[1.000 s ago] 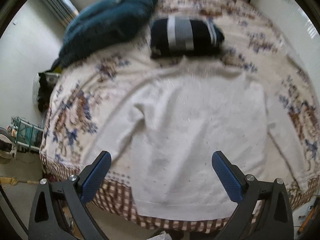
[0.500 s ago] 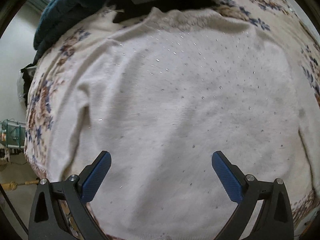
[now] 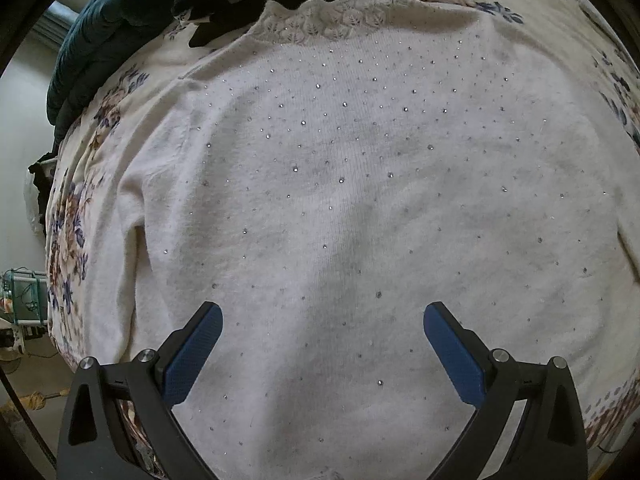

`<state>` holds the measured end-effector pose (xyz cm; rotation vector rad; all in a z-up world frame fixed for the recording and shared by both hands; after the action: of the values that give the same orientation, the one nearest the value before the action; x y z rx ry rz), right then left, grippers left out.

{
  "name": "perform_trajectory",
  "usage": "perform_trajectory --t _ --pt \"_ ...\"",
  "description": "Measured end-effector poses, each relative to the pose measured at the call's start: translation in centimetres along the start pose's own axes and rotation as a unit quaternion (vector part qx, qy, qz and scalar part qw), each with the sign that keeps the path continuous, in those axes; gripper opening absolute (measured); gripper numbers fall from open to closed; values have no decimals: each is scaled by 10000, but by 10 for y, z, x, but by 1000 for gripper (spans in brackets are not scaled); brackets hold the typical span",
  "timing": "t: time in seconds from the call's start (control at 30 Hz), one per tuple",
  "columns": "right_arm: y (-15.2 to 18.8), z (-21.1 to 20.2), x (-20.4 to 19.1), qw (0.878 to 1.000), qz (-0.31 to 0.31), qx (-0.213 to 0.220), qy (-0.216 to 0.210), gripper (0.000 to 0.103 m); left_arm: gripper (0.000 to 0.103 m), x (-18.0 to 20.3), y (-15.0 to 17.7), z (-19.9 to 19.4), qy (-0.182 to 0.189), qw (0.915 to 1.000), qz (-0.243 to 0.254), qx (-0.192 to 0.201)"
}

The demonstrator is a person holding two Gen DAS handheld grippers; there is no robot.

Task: Fold small clothes
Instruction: 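Move both tools down toward the white sweater's sleeves, then grasp a sleeve cuff with the right gripper and fold it across the body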

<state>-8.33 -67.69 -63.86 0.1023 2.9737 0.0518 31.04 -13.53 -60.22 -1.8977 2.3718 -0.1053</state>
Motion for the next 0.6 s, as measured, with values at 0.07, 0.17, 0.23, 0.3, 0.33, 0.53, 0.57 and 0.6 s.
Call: perform_trajectory --t 0.07,0.17,0.23,0.3,0.33,0.53,0.57,0.6 --pt "4 19 -5 9976 427 -251 -484 62 103 -1 -1 4 -15 10000 -11 -7" --pt "-2 52 -19 9916 896 -416 -835 62 103 -7 -4 9 -30 9999 -119 21" --pt "-10 65 -33 9890 1141 -280 -901 62 103 -14 -7 11 -26 9997 -241 57" --pt "-17 66 -47 9885 1152 -17 -978 40 103 -24 -10 12 -29 9991 -399 102" --pt "-21 64 -59 9894 1087 92 -963 22 103 -28 -11 12 -28 9988 -471 122" --pt "-22 2 -157 9934 -99 854 -765 13 103 -66 -11 11 7 9958 -885 226" --pt "-17 -12 -178 9916 -360 962 -786 13 103 -75 -10 9 44 9949 -972 266" --pt "-7 -31 -201 9882 -666 1083 -849 13 103 -81 -9 7 64 9943 -1029 289"
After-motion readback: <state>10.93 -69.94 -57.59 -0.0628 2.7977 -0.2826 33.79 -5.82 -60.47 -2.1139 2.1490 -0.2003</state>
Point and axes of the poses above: each gripper's, at about its wrist camera, not at the fingertips, and z roughly the way its jaws point, x to its right, y to its underside, the point moved 6 cm from there along z, roughly the way its jaws point, and after that the axes turned 13 degrees about y, right-handed, at the moved point
